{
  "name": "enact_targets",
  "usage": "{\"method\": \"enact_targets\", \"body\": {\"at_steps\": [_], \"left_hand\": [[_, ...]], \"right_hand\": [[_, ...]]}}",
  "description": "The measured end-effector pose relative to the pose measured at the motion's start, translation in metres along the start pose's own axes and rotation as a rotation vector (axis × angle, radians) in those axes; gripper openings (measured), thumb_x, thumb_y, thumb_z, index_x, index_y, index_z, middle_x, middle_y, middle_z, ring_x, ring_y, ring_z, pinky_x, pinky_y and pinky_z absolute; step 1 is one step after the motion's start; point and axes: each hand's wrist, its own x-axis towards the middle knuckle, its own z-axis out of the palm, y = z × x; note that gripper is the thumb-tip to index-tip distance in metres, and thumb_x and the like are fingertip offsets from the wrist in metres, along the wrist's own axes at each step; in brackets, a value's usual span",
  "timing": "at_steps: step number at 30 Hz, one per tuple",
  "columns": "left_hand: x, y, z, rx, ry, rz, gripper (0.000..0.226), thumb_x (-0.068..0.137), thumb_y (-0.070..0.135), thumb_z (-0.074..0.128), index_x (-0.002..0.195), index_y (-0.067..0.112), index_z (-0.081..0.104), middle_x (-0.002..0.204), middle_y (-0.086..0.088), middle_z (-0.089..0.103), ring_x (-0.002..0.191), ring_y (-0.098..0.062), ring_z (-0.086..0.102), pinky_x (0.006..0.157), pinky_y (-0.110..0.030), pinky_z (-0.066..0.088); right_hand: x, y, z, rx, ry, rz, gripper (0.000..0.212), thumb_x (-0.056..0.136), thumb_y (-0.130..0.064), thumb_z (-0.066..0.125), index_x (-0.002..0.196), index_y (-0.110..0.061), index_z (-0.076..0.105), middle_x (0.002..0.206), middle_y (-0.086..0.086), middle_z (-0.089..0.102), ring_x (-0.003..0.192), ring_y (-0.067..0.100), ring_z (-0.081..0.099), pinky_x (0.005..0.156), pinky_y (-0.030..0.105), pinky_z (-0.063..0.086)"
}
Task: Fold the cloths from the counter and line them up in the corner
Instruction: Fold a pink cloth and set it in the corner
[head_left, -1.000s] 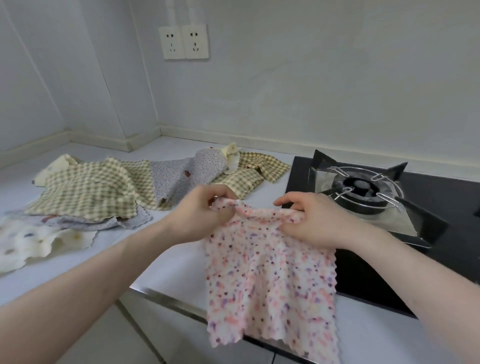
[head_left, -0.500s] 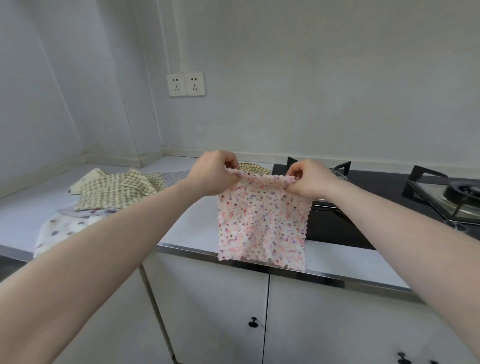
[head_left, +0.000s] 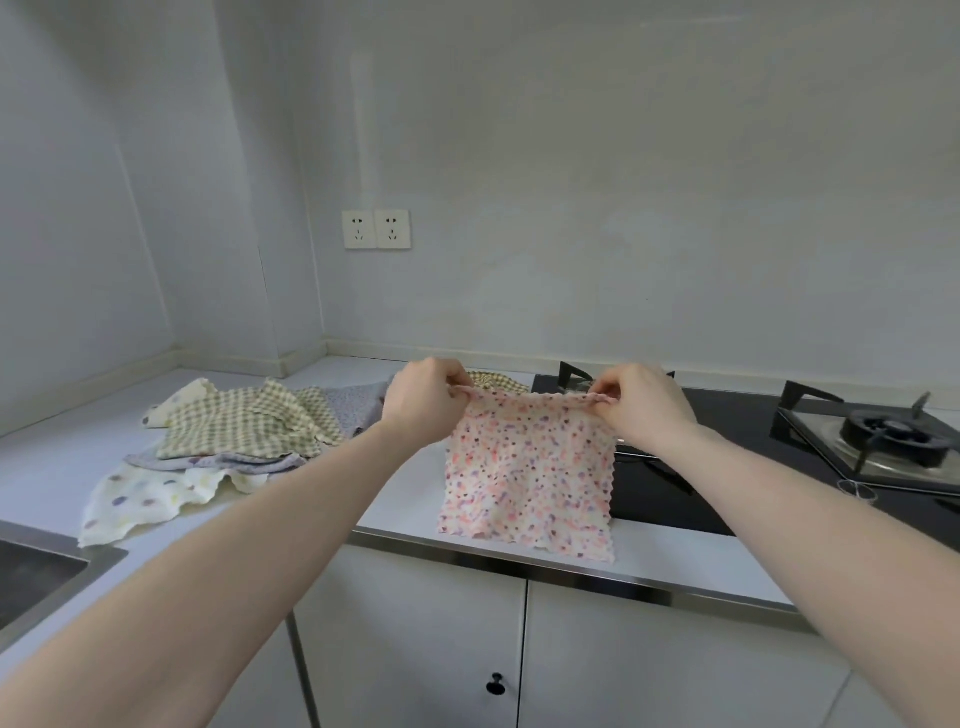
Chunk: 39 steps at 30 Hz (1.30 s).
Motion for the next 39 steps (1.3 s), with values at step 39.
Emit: {"method": "enact_targets", "body": {"at_steps": [39], "left_hand": [[-0.048, -0.096, 0.080, -0.046, -0.256, -0.020, 0.038, 0.088, 0.062, 0.064, 0.115, 0.036, 0.068, 0.128, 0.015, 0.064, 0.121, -0.015, 0.057, 0.105, -0.034, 0.045]], "right_hand": [[-0.042, 0.041, 0.047, 0.203, -0.476, 0.336, 0.011, 0.081, -0.033, 0.076, 0.085, -0.023, 0.072, 0.093, -0.004, 0.073, 0.088, 0.012, 0.066, 0.076, 0.029, 0.053]]}}
